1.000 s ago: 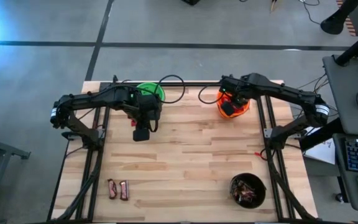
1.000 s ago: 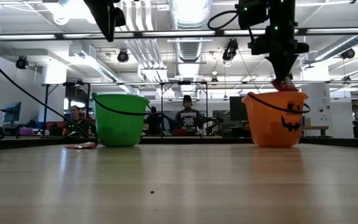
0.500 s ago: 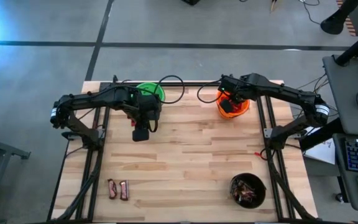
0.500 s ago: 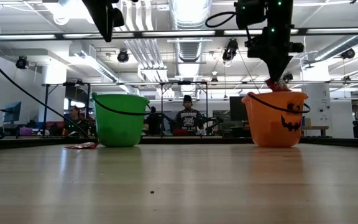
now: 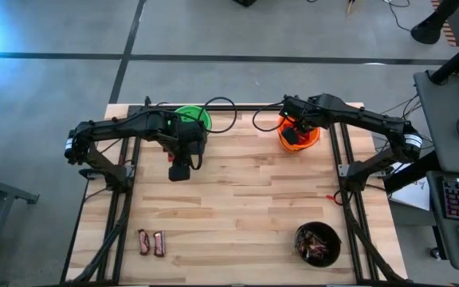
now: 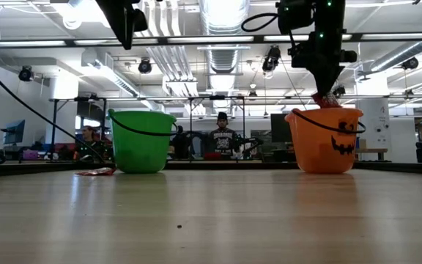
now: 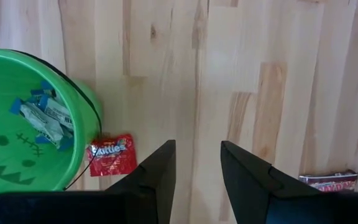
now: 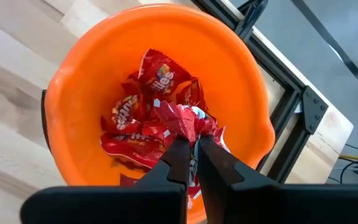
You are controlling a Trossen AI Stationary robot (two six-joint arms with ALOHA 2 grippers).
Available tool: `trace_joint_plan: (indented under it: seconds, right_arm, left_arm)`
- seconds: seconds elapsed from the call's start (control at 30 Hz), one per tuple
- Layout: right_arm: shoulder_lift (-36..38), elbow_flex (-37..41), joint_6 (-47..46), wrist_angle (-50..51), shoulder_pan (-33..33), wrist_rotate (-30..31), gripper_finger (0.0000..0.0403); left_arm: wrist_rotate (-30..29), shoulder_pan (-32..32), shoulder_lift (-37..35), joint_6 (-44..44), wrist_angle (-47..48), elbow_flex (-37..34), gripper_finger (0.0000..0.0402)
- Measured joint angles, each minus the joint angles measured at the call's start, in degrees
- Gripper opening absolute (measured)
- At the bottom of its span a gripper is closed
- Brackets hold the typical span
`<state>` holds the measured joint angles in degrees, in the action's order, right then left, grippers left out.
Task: Sort candy
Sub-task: Put the red candy into the orange bucket
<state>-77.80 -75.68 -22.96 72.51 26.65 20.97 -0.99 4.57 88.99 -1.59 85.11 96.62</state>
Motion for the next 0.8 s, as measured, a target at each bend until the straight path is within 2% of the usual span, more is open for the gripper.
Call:
trace_joint_plan:
  seconds: [0.1,0.3,0.6,0.8]
  right_arm:
    - [-0.04,-0.02,-0.43,-0.31,0.00,-0.26,0.0013]
    - [-0.07,0.00,2.59,-1.50,-0.31,-6.35,0.0013]
    - [-0.07,0.00,10.67,-1.29,-1.16,-6.11,0.0013]
    - [-0.07,0.00,12.65,-1.39,-1.14,-5.14,0.0014]
  left_arm:
    - [0.00,-0.01,0.00,-0.60,0.41,0.00,0.0109]
    - [0.00,0.01,-0.02,-1.90,0.58,0.00,0.0109]
    - [0.00,0.00,-0.04,1.24,2.83,0.00,0.0109]
    - [0.00,0.00,-0.04,3.18,4.67,0.00,0.0109]
